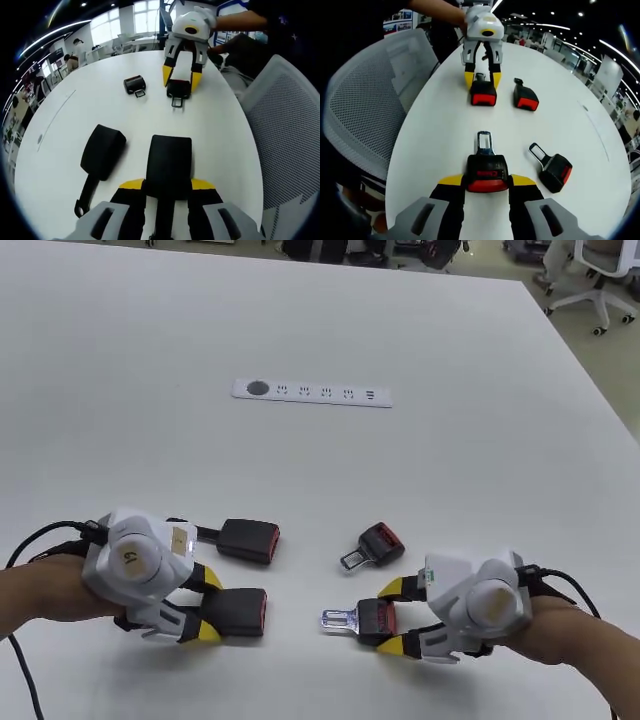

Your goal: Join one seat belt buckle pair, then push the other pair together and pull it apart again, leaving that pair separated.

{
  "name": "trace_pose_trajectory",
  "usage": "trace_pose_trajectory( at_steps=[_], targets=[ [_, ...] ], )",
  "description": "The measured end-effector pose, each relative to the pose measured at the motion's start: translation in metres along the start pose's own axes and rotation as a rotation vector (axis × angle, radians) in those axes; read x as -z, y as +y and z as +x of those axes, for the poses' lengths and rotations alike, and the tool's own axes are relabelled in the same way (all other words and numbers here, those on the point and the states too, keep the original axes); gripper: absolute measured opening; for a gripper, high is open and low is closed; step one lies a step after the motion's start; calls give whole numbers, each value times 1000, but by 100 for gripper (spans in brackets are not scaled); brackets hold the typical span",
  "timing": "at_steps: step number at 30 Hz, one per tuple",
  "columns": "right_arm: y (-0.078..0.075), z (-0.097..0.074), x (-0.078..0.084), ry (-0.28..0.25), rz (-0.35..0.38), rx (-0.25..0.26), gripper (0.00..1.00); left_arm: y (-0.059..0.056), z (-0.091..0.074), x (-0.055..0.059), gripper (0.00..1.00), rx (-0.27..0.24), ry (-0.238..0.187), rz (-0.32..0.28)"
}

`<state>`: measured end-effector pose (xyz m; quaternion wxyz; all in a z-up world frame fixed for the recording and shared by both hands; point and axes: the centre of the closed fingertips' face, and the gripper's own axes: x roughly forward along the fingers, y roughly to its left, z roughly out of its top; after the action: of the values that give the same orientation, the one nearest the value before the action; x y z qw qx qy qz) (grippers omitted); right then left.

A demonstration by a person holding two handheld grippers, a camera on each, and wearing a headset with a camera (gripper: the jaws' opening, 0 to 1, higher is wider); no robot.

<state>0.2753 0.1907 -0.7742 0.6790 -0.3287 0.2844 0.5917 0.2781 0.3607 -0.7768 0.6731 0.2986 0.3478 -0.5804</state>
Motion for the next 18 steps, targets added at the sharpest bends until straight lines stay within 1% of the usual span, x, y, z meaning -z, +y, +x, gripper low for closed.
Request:
trace_pose_trajectory(
  at_steps=[18],
  targets=[
    [-3,9,-6,3,-7,-8,30,1,1,2,33,4,12,-13]
  ],
)
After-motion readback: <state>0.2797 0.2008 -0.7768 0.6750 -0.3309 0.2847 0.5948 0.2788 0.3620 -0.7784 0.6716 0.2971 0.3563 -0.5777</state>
